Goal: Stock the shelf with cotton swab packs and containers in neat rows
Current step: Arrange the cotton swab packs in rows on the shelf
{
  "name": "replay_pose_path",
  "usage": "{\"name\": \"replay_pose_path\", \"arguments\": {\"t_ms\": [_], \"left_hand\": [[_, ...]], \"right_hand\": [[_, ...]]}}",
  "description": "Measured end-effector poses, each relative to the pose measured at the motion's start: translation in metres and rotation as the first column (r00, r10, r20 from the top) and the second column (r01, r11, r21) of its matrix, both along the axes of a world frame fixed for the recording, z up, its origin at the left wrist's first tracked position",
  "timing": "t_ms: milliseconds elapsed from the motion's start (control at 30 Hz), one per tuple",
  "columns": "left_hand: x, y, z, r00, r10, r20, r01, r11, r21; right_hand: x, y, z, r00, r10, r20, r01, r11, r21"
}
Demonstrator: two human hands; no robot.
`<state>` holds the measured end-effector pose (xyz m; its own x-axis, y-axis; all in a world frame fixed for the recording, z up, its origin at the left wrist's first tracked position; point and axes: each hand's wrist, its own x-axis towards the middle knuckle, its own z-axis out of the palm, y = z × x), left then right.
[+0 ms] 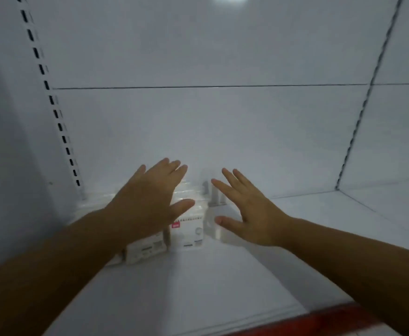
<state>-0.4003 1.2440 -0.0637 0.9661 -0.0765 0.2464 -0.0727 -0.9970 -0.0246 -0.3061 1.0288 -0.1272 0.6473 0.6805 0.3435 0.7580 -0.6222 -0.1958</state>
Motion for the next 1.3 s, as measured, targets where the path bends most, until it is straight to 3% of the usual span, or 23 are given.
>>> {"name": "replay_pose_path", "arguments": {"t_ms": [67, 167, 267, 433, 533, 700, 900, 1000, 1100, 1200, 1300], "left_hand": [[0.019, -0.050, 0.020, 0.980, -0.097, -0.175, 0.074, 0.988, -0.137], [0.067, -0.148, 0.042, 0.913, -0.147, -0.382, 0.170, 0.985, 0.028], [0.111, -0.253, 0.069, 0.935, -0.149, -0.322, 0.195, 0.974, 0.115], [0.150, -0.453, 0.087, 0.883, -0.432, -0.184, 0.430, 0.901, -0.053], [0.169, -0.546, 0.072, 0.842, -0.510, -0.176, 0.517, 0.856, -0.002], [0.200, -0.675, 0.036, 0.745, -0.632, -0.213, 0.639, 0.768, -0.044], [0.282, -0.808, -0.004, 0.690, -0.673, -0.264, 0.676, 0.731, -0.096], [0.327, -0.881, -0.002, 0.648, -0.718, -0.254, 0.724, 0.684, -0.090], [0.371, -0.951, 0.012, 0.636, -0.748, -0.193, 0.764, 0.645, 0.017], [0.405, -1.017, 0.023, 0.602, -0.783, -0.155, 0.788, 0.614, -0.042], [0.431, -1.075, 0.028, 0.586, -0.803, -0.108, 0.791, 0.596, -0.137]], "right_hand": [[0.025, -0.072, 0.020, 0.986, -0.137, 0.094, 0.158, 0.947, -0.281], [0.043, -0.204, 0.050, 0.893, -0.408, 0.191, 0.445, 0.733, -0.515], [0.036, -0.309, 0.081, 0.792, -0.570, 0.218, 0.591, 0.628, -0.506], [-0.003, -0.473, 0.114, 0.692, -0.696, 0.192, 0.713, 0.616, -0.336], [-0.032, -0.566, 0.106, 0.649, -0.736, 0.195, 0.745, 0.563, -0.358], [-0.059, -0.716, 0.090, 0.474, -0.874, 0.108, 0.845, 0.418, -0.332], [-0.022, -0.843, 0.070, 0.342, -0.930, 0.133, 0.887, 0.273, -0.373], [0.014, -0.903, 0.077, 0.308, -0.942, 0.134, 0.893, 0.238, -0.381], [0.055, -0.953, 0.095, 0.300, -0.945, 0.132, 0.910, 0.242, -0.338], [0.099, -0.997, 0.108, 0.363, -0.923, 0.128, 0.906, 0.317, -0.280], [0.131, -1.044, 0.106, 0.433, -0.892, 0.133, 0.867, 0.371, -0.332]]}}
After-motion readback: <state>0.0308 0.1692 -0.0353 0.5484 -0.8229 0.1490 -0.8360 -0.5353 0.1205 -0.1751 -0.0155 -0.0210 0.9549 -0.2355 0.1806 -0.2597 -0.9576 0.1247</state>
